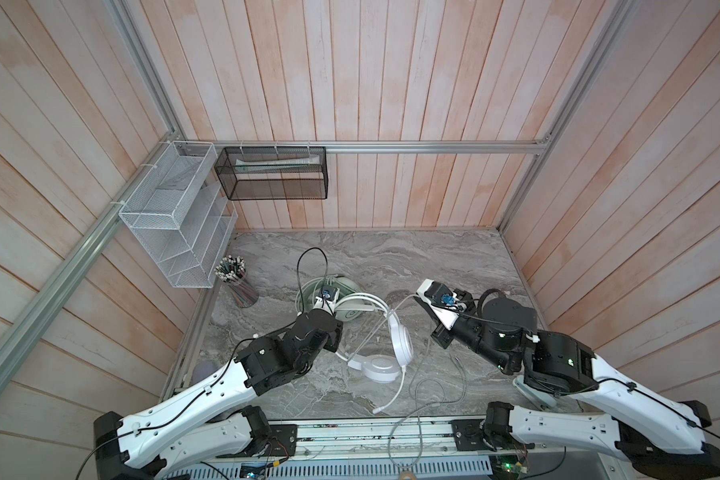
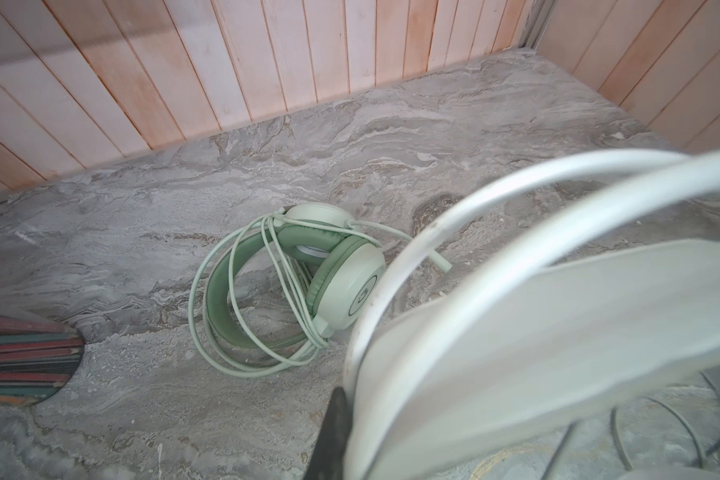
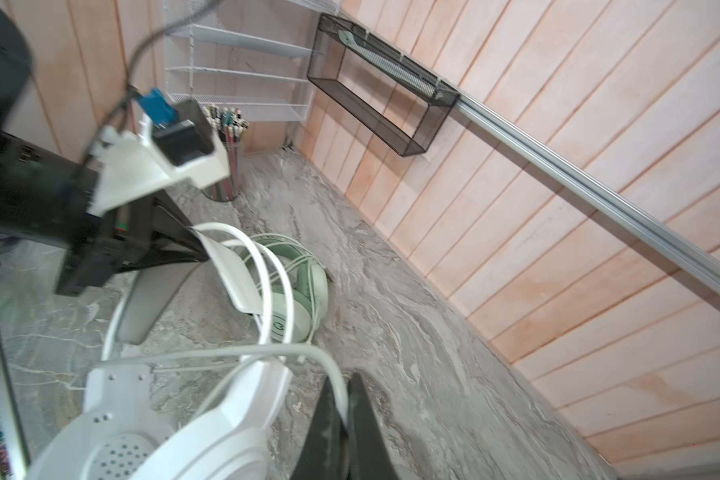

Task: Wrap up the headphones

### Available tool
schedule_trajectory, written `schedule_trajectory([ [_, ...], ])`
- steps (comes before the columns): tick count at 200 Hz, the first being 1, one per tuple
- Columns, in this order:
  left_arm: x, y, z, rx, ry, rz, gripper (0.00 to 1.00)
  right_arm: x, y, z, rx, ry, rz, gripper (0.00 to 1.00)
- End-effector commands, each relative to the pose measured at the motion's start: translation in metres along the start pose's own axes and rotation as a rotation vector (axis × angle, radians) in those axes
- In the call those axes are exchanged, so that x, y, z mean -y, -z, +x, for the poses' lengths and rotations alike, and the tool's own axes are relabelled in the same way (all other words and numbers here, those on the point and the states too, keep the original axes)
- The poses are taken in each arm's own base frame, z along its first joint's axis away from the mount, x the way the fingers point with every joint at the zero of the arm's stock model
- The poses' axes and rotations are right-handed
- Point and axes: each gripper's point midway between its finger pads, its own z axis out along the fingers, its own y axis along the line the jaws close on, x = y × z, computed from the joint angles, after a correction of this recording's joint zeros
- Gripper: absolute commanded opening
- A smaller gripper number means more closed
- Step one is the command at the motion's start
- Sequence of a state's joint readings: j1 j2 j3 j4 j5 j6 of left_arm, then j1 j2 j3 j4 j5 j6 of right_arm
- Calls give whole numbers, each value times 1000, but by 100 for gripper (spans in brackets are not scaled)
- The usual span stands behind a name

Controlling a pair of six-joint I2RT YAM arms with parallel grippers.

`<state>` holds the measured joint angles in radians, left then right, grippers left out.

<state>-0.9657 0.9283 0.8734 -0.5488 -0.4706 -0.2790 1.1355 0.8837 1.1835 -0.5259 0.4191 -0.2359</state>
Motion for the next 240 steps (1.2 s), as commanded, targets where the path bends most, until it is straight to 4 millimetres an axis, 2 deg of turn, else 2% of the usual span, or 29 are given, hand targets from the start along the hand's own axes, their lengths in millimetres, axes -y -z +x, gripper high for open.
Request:
schedule_trajectory([
  [1, 7, 7, 0, 23, -45, 67, 0, 14, -13, 1, 8, -27, 44, 0],
  [46, 9, 17, 5, 32, -37, 121, 0, 38, -40, 15, -18, -106, 91, 0],
  [78, 13, 21, 4, 46, -26, 156, 0, 26, -51, 15, -2, -147, 25, 0],
  [95, 11, 23, 0, 53, -15, 145, 0, 26, -52, 18, 9, -172, 37, 0],
  [121, 4, 37, -18, 112, 58, 140, 0, 29, -60, 47, -24, -199, 95, 0],
  [124, -4, 37, -22, 122, 87, 119, 0, 29, -61, 51, -31, -203, 96, 0],
  [130, -7, 41, -28, 139, 120, 129, 0, 29, -64, 57, -43, -211, 101, 0],
  [157, -4, 59, -55, 191, 234, 242, 0, 25, -75, 77, -82, -234, 114, 0],
  [204, 15, 82, -84, 218, 318, 398, 0, 18, -76, 71, -28, -275, 67, 0],
  [240, 26, 95, -98, 228, 373, 485, 0, 10, -74, 68, -2, -284, 23, 6],
])
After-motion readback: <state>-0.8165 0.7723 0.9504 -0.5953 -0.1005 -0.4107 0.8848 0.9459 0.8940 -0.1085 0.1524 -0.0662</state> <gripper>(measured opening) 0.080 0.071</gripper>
